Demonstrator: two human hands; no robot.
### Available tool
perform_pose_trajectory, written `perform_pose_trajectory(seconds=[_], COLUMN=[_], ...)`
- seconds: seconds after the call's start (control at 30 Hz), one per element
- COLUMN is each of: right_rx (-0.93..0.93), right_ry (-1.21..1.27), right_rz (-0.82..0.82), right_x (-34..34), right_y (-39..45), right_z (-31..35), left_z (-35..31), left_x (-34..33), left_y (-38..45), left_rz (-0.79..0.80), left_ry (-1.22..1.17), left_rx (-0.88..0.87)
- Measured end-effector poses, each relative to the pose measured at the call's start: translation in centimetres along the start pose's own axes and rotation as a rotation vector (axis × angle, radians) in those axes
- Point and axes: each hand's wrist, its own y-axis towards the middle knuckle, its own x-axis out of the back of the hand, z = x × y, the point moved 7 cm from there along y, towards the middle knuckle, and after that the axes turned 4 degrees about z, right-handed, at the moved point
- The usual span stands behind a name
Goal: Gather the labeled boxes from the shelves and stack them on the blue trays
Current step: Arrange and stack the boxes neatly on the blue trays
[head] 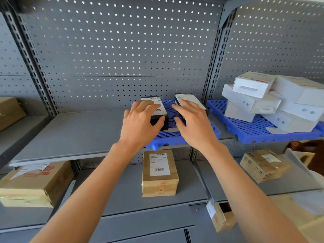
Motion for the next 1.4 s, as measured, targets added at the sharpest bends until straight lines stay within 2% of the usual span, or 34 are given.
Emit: perform_pose_trajectory(seconds=[0.17,0.37,0.53,0.63,0.77,1.03,1.4], right_rx=[-0.114,-0.277,-0.315,-0.349,-0.373,-0.324,-0.324], right_ry=[-0.001,-0.059,-0.049,-0.04,-0.033,0.02,0.142], right_rz=[-0.099,-0.178,-0.296,-0.34,-0.333,-0.259,-0.263], right_x=[3.0,6.1,9.3,11.0,12.1,11.6,10.4], right_y=[-2.7,-6.3,-8.2,-8.8,-8.9,-7.7,-7.1], right_z=[-2.4,-7.1,-11.1,-14.2,-18.3,-23.8,-25.5], left_z=[-2.6,-8.3,-13.1,-15.8,-18.1,-20.5,-22.5], left_x=[-1.3,-3.5,-5.9,-7.6,-10.4,-15.1,-17.6], left_y=[0.4,1.2,2.9,4.1,5.7,8.4,10.1], left_rz=[0.037,0.094,0.124,0.129,0.171,0.208,0.23], left_ry=[-0.069,-0.272,-0.499,-0.545,-0.643,-0.695,-0.763], left_rx=[-0.086,-0.189,-0.196,-0.198,-0.108,0.001,-0.022])
